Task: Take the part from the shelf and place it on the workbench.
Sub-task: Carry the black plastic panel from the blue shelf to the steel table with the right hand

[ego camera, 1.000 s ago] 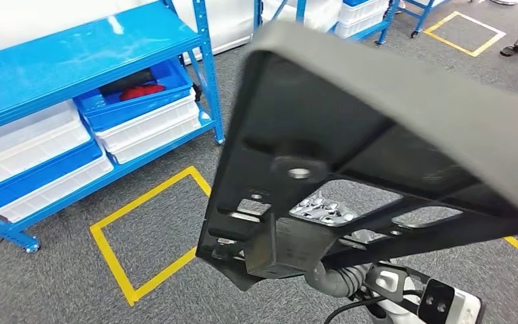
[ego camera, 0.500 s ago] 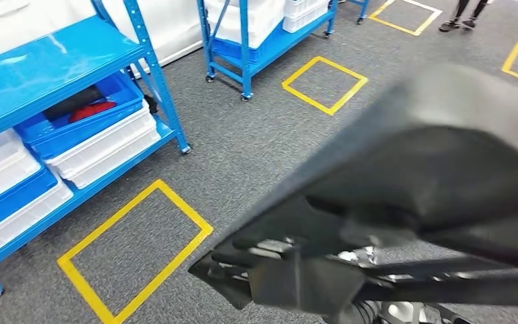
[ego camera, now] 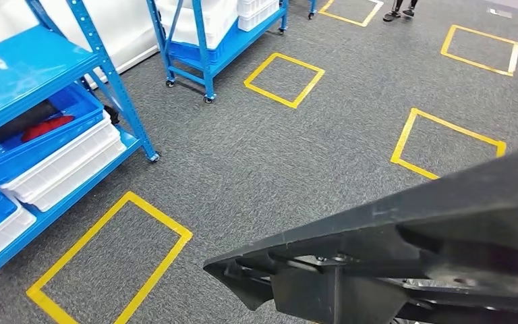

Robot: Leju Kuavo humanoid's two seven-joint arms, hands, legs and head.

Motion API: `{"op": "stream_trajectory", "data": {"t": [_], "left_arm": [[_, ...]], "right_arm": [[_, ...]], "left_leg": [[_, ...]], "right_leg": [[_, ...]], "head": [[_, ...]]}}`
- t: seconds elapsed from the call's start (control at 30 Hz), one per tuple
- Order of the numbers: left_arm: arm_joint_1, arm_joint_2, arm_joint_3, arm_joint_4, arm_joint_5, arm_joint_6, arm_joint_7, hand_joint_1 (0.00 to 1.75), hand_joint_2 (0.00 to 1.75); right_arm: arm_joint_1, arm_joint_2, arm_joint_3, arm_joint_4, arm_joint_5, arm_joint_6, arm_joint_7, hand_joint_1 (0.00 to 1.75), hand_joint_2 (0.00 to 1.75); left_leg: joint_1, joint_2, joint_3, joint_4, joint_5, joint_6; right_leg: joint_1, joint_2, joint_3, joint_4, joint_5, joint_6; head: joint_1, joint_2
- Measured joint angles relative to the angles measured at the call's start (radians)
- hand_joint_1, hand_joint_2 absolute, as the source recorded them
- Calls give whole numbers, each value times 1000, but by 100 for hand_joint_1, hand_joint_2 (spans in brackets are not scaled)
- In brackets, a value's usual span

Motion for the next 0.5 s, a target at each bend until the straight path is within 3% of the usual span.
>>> {"op": "stream_trajectory", "data": {"t": [0.07,0.13,0.17,0.23,0.3,0.37,0.4,0.43,0.5], "left_arm": [[-6,2,-4,0,-5,-14,-5,0,175],[-15,7,-7,0,-1,-21,-11,0,175],[-21,10,-8,0,3,-22,-12,0,175],[-27,17,-8,0,8,-25,-13,0,175],[-24,23,-8,0,9,-29,-9,0,175],[-18,27,-8,0,9,-30,-2,0,175],[-16,27,-7,0,9,-29,0,0,175],[-15,27,-7,0,9,-28,1,0,175],[-15,28,-7,0,9,-26,1,0,175]], "right_arm": [[-24,3,0,0,2,-45,0,175,175],[-45,3,3,0,-3,-86,0,175,175],[-53,3,6,1,-6,-99,0,175,175],[-70,2,16,3,-15,-113,0,175,175],[-88,1,26,13,-30,-123,0,175,175],[-95,0,30,32,-42,-128,1,175,175],[-95,-1,31,40,-45,-128,2,175,175],[-95,-2,32,48,-46,-127,3,175,175],[-99,-2,35,57,-47,-126,3,175,175]], "left_leg": [[-5,17,2,5,-6,-11],[-7,36,4,6,-9,-21],[-5,33,4,9,-14,-28],[0,-8,-15,58,-49,-37],[3,-59,-73,183,-114,-41],[3,-73,-129,293,-147,-42],[3,-75,-136,298,-134,-42],[3,-78,-125,263,-103,-40],[6,-108,-72,133,-32,-34]], "right_leg": [[8,-26,41,-80,17,-11],[12,-12,38,-87,16,-23],[11,-2,37,-89,19,-29],[8,18,37,-95,24,-41],[7,40,36,-97,27,-49],[10,68,35,-95,28,-52],[10,81,35,-93,28,-52],[10,94,35,-91,27,-51],[10,117,34,-86,25,-47]], "head": [[0,0],[0,0],[0,0],[0,0],[0,0],[0,0],[0,0],[0,0],[0,0]]}}
